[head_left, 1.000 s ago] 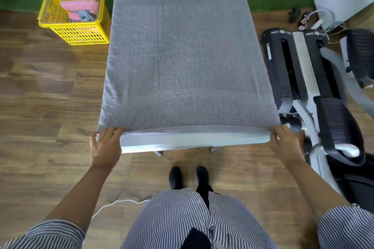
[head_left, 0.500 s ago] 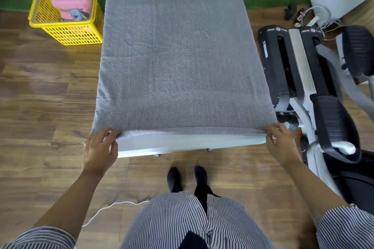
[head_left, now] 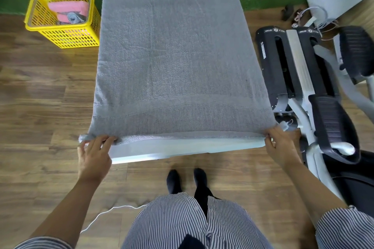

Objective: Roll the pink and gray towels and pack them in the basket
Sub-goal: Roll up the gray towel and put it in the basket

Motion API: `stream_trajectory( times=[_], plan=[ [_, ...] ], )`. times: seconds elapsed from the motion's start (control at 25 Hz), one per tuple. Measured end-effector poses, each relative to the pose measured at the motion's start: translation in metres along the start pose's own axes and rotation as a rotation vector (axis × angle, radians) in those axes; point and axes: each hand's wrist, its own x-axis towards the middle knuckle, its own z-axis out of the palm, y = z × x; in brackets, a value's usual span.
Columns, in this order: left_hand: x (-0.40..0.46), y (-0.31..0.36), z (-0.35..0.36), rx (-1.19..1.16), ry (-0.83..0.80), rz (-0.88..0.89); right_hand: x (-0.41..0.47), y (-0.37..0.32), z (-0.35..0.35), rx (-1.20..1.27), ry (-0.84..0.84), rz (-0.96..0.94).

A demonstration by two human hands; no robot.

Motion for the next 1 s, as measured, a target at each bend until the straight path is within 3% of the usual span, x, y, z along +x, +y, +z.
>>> stream_trajectory(
  times=[0.28, 0.44, 0.64, 0.8, 1.0],
  plan=[
    [-0.011, -0.018, 0.005, -0.017, -0.083, 0.011, 0.008, 0.001, -0.007, 0.013, -0.086, 0.044],
    [0.0, -0.003, 0.002, -0.05, 0.035, -0.09, 0.014, 0.009, -0.001, -0.036, 0.018, 0.015],
    [0.0, -0.001, 0.004, -0.102, 0.111, -0.014, 0.009, 0.007, -0.002, -0.029, 0.095, -0.052],
    [-0.007, -0.004, 0.009, -0.126, 0.091, -0.011, 0.0, 0.01, -0.002, -0.081, 0.098, -0.065],
    [-0.011, 0.0, 0.014, -0.122, 0.03, -0.136, 0.0, 0.017, 0.004, -0.089, 0.087, -0.097]
  ],
)
